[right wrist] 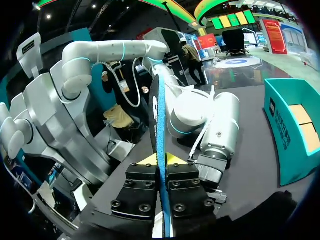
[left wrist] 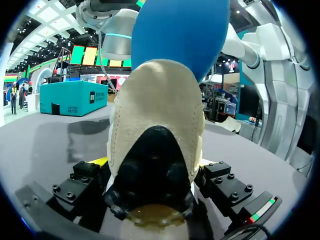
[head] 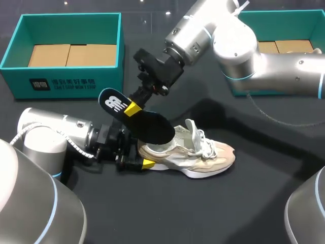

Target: Take the shoe out of the shoebox, open the shoe tongue, remove and reinsert the insole, then place the shoe into the shoebox

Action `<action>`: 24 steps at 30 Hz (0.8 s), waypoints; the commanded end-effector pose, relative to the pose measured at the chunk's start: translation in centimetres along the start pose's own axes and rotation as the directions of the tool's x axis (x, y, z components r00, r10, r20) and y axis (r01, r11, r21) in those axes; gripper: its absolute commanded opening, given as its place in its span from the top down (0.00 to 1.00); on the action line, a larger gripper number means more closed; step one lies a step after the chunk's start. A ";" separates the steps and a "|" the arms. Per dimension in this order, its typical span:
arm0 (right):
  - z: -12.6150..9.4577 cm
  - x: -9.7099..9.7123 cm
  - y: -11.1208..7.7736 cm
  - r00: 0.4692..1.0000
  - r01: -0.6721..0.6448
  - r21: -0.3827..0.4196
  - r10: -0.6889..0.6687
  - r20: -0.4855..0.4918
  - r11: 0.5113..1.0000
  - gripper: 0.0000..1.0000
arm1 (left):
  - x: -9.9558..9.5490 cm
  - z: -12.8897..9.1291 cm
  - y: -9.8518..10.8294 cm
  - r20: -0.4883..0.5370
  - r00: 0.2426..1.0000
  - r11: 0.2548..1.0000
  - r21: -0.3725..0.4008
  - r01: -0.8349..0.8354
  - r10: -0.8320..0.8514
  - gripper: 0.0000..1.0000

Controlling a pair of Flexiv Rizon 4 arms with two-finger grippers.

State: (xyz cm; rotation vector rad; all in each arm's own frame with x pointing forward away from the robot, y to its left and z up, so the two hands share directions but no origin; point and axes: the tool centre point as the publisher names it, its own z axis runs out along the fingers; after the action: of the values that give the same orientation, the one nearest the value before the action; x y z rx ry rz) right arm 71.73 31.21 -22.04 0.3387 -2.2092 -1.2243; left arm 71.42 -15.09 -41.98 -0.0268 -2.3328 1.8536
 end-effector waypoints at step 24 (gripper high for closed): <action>-4.9 7.7 3.4 0.996 -0.001 -0.155 0.016 0.093 0.988 1.00 | -0.1 0.0 0.2 0.000 1.000 1.000 -0.001 0.001 -0.001 1.00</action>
State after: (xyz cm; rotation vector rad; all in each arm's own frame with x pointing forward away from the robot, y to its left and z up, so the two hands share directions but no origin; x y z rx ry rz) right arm 70.18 28.81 -15.46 0.2553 -2.1425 -1.3892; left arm 71.43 -15.09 -41.98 -0.0268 -2.3329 1.8536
